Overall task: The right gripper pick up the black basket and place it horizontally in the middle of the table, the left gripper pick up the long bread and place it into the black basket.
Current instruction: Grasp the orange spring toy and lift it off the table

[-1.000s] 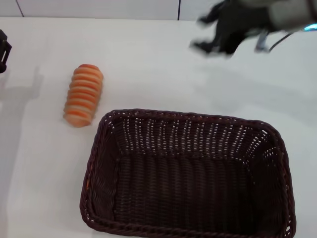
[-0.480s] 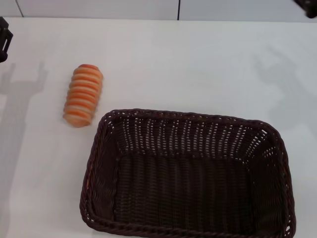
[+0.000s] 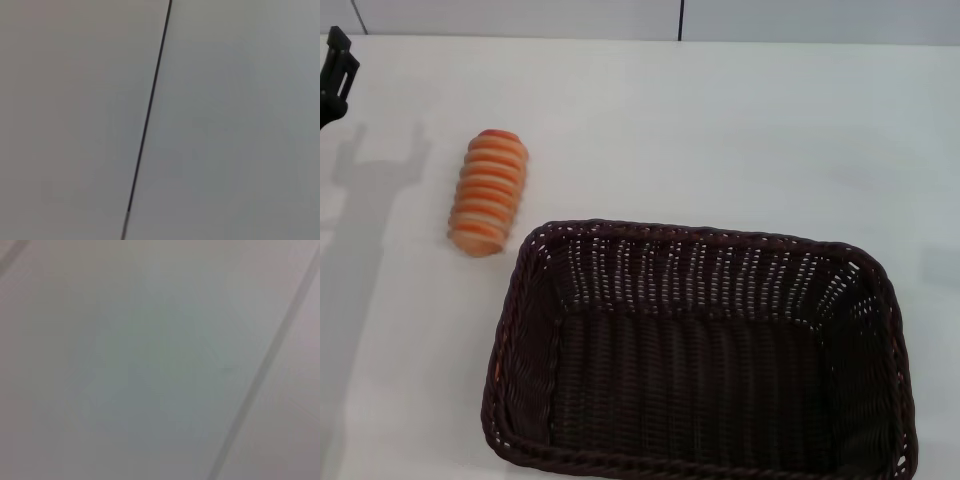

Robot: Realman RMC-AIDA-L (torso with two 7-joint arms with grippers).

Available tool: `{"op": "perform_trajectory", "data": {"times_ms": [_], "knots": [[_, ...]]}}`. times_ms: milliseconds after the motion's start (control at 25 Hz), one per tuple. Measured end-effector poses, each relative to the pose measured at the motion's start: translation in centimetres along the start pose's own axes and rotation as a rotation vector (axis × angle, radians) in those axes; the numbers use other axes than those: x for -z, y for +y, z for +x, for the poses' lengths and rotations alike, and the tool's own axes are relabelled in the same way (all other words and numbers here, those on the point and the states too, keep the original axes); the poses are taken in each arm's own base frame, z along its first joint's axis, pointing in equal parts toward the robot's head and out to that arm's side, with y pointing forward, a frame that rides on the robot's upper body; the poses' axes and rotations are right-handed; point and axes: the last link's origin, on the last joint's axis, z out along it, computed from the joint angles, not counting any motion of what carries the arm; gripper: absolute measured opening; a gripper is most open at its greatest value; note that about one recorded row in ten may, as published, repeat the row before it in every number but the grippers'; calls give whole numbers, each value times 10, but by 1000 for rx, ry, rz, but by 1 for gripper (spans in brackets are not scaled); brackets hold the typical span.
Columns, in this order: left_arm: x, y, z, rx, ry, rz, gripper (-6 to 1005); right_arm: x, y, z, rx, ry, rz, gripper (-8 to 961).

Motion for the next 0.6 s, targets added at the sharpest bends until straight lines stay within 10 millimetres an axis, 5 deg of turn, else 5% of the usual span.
{"op": "perform_trajectory", "data": {"times_ms": [240,600], "knots": [[1,9,-1,4,-4,-38,757,12,-10,36,-67,-121,197,500],[4,28,3,21,-2,-89,757,25,-17,75,-316,-187,161,500]]}}
